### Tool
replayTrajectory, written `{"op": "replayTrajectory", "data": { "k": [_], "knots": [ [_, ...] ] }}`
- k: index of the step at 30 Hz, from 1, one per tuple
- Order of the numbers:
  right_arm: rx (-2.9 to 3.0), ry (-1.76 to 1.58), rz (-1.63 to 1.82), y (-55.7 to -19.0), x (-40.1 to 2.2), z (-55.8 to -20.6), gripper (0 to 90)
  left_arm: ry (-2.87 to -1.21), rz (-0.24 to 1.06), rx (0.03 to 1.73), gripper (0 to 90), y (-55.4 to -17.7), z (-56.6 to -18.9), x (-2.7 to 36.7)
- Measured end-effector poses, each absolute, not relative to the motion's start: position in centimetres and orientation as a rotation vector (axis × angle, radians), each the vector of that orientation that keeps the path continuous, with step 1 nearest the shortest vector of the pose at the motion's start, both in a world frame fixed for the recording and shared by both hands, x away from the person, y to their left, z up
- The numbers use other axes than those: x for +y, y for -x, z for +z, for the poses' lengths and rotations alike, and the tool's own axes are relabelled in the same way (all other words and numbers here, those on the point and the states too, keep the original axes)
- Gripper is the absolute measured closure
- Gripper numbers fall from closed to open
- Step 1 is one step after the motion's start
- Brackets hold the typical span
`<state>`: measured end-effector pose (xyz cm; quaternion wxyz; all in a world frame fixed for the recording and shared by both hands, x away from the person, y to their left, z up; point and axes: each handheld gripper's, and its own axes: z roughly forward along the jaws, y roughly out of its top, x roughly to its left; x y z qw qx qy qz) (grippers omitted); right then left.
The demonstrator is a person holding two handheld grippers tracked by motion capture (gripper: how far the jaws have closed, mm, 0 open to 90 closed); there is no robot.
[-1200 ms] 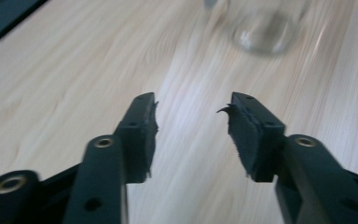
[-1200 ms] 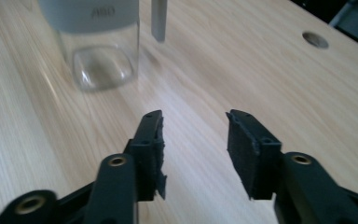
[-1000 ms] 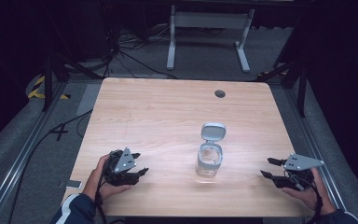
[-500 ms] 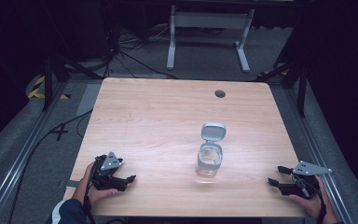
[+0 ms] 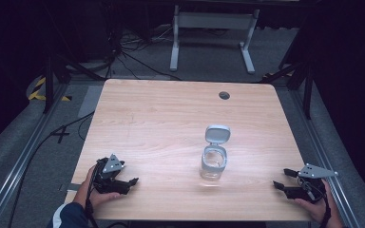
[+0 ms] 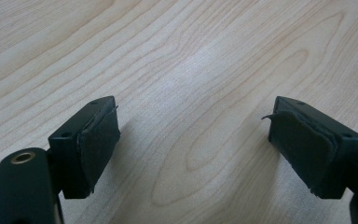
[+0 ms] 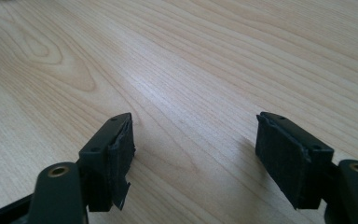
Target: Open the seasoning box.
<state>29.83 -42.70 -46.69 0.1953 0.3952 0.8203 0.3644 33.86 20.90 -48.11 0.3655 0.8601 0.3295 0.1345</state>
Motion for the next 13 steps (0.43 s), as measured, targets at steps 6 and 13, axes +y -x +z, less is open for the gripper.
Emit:
{"op": "replayTrajectory", "data": {
  "k": [6,13],
  "knots": [
    [2.296,-1.111,1.02,-29.83,-42.7,-46.7,27.6,-2.21,0.352,0.846,16.4,-33.91,-48.12,20.91],
    [2.29,-1.119,1.013,-29.88,-42.7,-46.71,25.0,-2.207,0.347,0.855,16.4,-33.93,-48.12,20.88]
  ]
}}
